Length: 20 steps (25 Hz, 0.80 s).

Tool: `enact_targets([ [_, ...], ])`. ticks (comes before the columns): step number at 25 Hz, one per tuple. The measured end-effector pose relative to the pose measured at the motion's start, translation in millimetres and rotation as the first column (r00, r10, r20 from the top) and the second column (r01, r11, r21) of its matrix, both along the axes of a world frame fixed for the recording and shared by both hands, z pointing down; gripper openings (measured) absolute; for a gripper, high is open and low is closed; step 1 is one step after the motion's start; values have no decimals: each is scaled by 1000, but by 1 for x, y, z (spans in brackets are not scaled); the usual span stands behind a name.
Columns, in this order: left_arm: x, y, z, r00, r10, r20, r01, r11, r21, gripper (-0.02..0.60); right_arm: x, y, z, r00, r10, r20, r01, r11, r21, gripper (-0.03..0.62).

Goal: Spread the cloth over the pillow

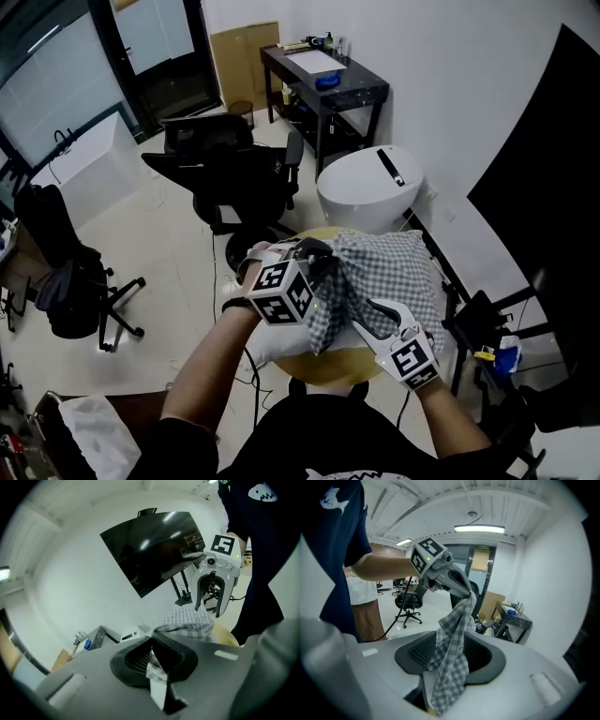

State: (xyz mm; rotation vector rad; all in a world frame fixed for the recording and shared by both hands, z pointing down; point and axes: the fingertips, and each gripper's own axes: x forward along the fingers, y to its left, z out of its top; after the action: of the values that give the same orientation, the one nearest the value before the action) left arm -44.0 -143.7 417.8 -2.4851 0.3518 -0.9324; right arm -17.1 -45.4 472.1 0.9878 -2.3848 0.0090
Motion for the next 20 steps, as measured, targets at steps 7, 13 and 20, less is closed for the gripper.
enact_targets([
  [7,112,10,-8,984,176,41,-176,984,3,0,62,-1,6,996,94,14,-93,995,-22,192],
  [13,172,26,52,962,261,82,-248,959,-134,0,108,9,24,989,151,2,-151,987,-55,192],
  [20,179,38,93,959,272,79,-247,939,-241,2,139,-10,56,975,212,68,-200,968,-149,196],
])
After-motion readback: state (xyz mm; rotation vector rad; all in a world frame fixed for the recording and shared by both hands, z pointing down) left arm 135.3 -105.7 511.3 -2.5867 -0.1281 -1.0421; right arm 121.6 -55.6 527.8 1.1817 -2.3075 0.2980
